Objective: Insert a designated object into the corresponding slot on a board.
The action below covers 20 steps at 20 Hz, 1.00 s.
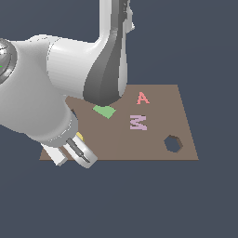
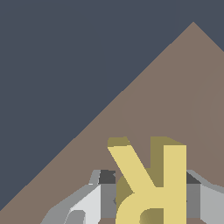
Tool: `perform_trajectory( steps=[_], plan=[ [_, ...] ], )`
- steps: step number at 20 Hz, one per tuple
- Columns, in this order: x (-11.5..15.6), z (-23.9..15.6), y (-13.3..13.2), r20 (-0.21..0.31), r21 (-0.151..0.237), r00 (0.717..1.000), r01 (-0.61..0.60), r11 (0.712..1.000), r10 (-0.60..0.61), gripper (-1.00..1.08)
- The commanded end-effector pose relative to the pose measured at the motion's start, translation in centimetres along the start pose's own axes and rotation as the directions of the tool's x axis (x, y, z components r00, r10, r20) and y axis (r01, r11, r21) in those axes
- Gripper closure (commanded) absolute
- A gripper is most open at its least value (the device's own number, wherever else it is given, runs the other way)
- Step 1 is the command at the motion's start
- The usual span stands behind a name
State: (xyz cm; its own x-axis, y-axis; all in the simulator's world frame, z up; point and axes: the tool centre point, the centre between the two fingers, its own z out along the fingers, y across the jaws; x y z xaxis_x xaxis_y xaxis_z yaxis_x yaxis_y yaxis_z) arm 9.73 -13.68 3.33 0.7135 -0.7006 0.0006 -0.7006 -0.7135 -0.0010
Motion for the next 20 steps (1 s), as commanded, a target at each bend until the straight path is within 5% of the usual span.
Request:
perform_trajectory(
  steps=[1,5,10,15,20],
  plan=[
    [0.4,-0.1,0.6,0.000,0.000,0.994,-0.113,0.994,0.113,1.08],
    [0.7,-0.1,1.7,-0.001,0.001,0.958,-0.287,0.958,0.287,1.08],
    [0.9,-0.2,3.1,-0.001,0.001,0.871,-0.492,0.871,0.492,1.08],
    [0.8,-0.3,4.5,-0.001,0.002,0.740,-0.673,0.740,0.673,1.08],
    [0.3,-0.4,5.9,-0.001,0.002,0.573,-0.820,0.573,0.820,1.08]
  ],
)
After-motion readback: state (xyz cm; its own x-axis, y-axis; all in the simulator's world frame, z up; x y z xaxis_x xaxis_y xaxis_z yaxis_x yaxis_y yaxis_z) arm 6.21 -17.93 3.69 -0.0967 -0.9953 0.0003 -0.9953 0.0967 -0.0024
